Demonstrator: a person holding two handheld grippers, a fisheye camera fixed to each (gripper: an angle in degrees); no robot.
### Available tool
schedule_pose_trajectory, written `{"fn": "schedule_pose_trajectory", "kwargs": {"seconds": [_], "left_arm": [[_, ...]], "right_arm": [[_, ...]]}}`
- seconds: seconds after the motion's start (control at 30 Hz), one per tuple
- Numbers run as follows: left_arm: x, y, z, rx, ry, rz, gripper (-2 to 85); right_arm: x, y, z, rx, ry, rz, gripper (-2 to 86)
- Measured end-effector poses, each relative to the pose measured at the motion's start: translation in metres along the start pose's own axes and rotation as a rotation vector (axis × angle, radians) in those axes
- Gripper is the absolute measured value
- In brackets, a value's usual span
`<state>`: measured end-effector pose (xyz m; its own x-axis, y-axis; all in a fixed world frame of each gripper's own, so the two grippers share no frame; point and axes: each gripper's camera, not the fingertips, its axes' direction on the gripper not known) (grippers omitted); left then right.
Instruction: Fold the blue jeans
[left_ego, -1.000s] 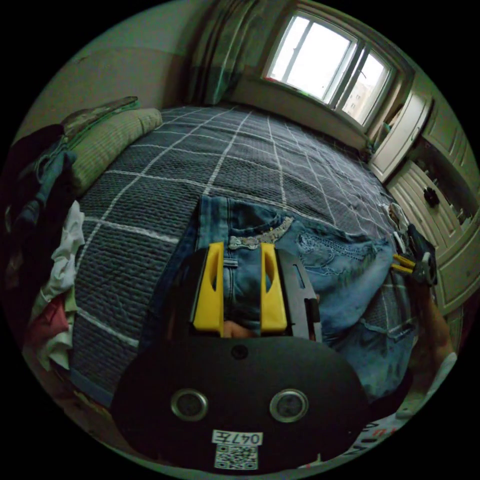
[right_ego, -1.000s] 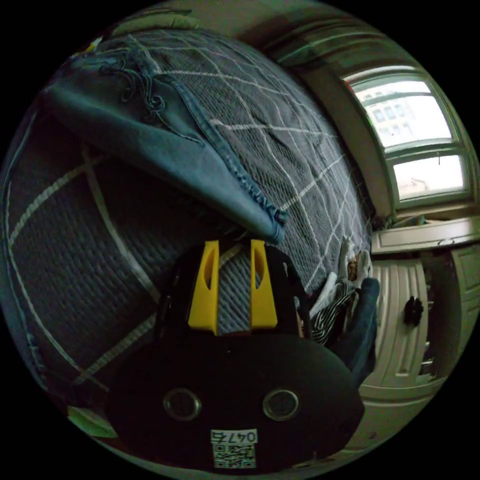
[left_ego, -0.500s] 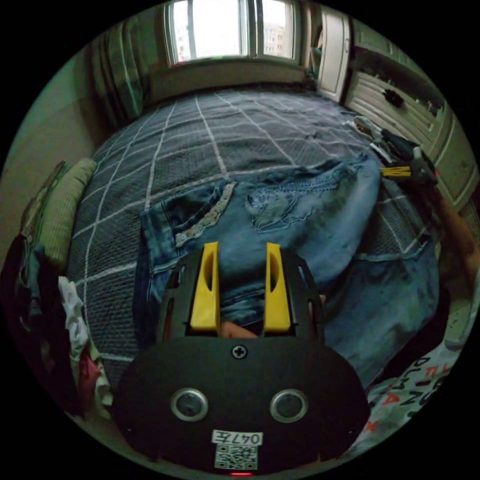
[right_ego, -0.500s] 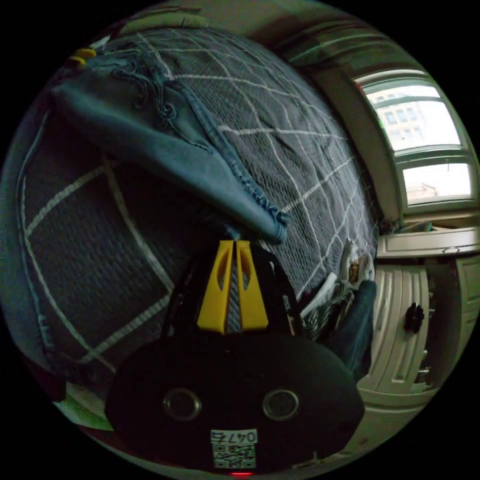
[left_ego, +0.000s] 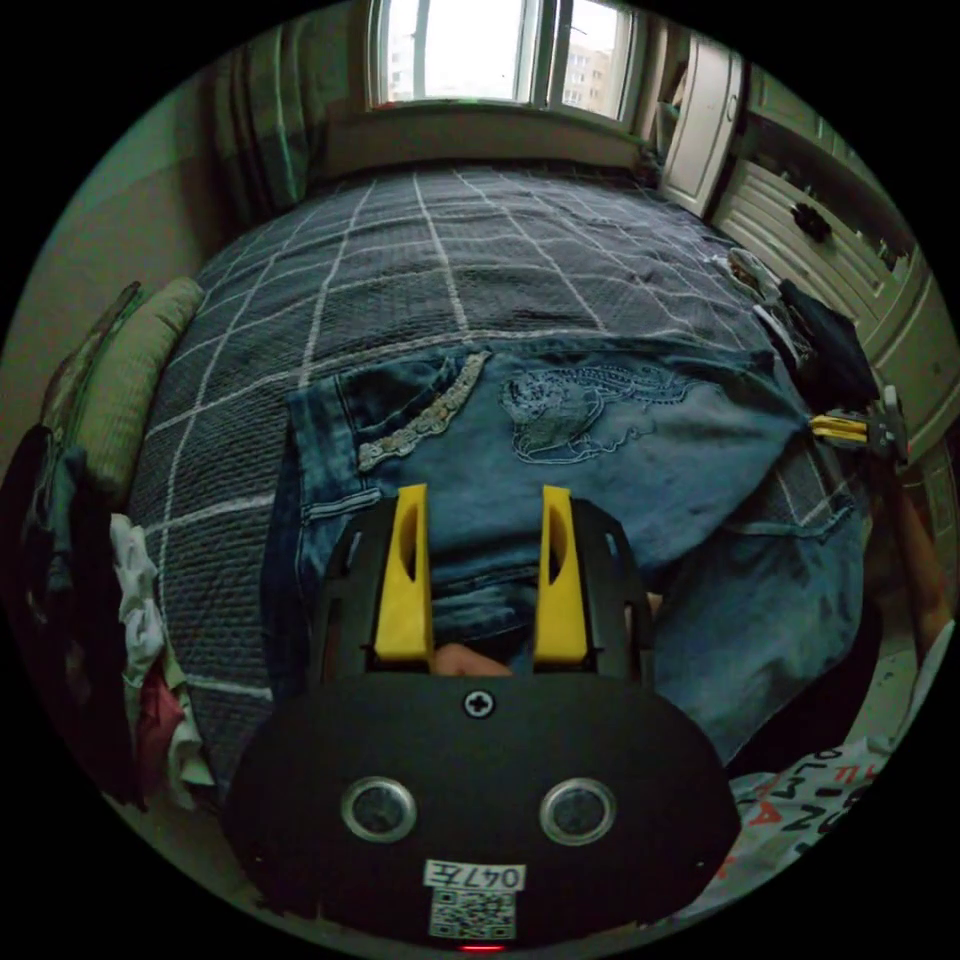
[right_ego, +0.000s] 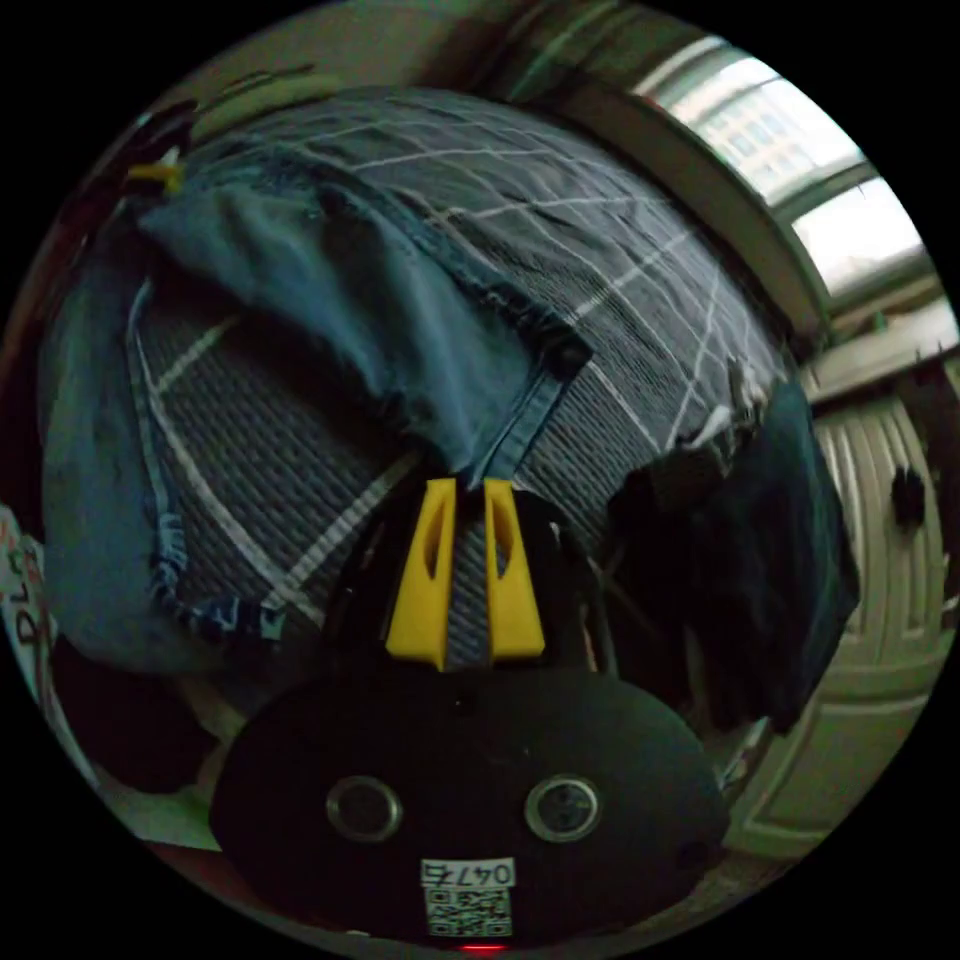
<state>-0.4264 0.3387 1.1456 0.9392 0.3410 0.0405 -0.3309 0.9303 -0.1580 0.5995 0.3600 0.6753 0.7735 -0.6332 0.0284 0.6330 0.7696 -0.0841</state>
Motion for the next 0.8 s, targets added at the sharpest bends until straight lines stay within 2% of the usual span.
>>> {"fn": "schedule_pose_trajectory", "kwargs": {"seconds": [0.07, 0.17, 0.3, 0.47, 0.6, 0.67, 0.73, 0.8], "left_arm": [[0.018, 0.015, -0.029, 0.072, 0.033, 0.042, 15.4], [0.055, 0.046, -0.07, 0.154, 0.126, 0.128, 14.9], [0.147, 0.081, -0.088, 0.156, 0.379, 0.325, 14.0], [0.271, 0.103, -0.072, 0.083, 0.29, 0.552, 13.7], [0.31, 0.112, -0.058, 0.014, 0.391, 0.5, 14.2], [0.315, 0.12, -0.054, 0.003, 0.42, 0.459, 14.2], [0.317, 0.129, -0.052, -0.004, 0.38, 0.414, 14.2], [0.315, 0.139, -0.054, -0.001, 0.331, 0.353, 14.2]], "right_arm": [[0.007, 0.033, -0.032, 0.118, -0.071, 0.129, 4.4], [-0.002, 0.091, -0.085, 0.317, -0.198, 0.168, 6.4], [-0.026, 0.145, -0.112, 0.313, -0.284, 0.155, 9.7], [-0.047, 0.184, -0.107, 0.267, -0.291, 0.113, 9.5], [-0.04, 0.196, -0.088, 0.243, -0.413, 0.15, 7.9], [-0.038, 0.204, -0.089, 0.366, -0.628, 0.185, 3.4], [-0.047, 0.207, -0.1, 0.454, -0.774, 0.13, 0.8], [-0.063, 0.206, -0.121, 0.467, -0.746, 0.093, -0.1]]}}
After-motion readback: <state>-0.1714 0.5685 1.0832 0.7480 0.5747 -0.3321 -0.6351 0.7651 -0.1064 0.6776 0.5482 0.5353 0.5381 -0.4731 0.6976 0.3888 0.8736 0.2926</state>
